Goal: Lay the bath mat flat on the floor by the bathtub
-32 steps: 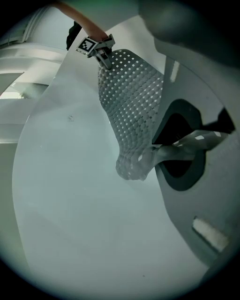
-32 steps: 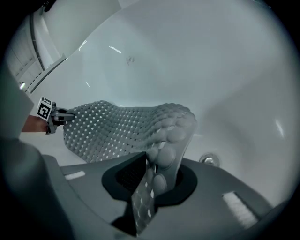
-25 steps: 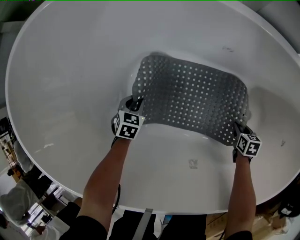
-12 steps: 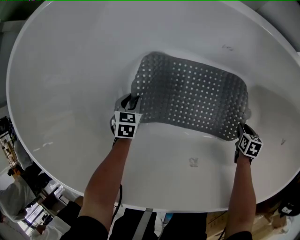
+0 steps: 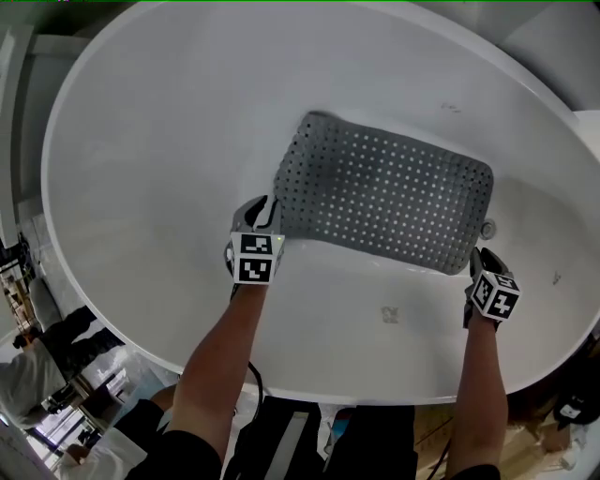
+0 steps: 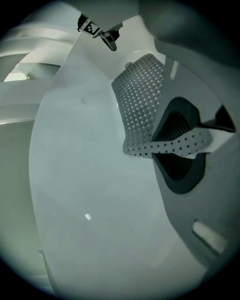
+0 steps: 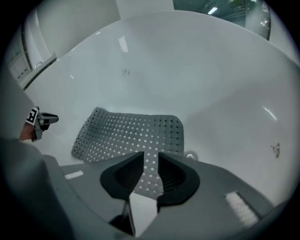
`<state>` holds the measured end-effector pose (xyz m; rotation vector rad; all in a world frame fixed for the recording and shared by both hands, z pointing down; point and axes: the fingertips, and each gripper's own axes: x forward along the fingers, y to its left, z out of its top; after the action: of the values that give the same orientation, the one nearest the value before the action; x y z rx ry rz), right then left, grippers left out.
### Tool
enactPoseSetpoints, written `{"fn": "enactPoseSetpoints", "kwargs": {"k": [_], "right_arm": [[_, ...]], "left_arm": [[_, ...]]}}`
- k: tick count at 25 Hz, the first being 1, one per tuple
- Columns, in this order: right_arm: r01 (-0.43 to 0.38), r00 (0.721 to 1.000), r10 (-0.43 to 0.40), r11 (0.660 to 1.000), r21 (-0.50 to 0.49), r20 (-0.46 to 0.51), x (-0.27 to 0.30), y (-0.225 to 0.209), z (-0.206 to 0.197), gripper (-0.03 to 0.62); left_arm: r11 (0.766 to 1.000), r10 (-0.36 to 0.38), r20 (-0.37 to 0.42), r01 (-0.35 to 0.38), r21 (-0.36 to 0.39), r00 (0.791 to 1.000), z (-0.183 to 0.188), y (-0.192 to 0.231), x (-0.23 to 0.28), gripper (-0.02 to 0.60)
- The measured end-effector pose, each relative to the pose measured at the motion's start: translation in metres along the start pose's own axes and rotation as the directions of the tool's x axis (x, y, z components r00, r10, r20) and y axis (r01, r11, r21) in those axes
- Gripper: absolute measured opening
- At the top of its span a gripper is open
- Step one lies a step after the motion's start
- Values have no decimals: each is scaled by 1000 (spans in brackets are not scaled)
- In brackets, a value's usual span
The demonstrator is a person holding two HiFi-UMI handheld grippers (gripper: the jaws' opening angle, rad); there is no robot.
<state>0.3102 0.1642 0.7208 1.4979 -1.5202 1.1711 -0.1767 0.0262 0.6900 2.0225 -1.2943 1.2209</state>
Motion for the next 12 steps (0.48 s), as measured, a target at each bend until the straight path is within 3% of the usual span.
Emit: {"fn": "enactPoseSetpoints", "kwargs": {"k": [7,12], "right_arm": [[-80,988,78,997,5,132,-68,61,60,52],[-130,969,126,991,6,212,-134,96,96,44]], "left_arm": [[996,-94,139,91,22,986,61,-26,-76,20],[992,-126,215,128,7,968,99,-35,-143,8]]}}
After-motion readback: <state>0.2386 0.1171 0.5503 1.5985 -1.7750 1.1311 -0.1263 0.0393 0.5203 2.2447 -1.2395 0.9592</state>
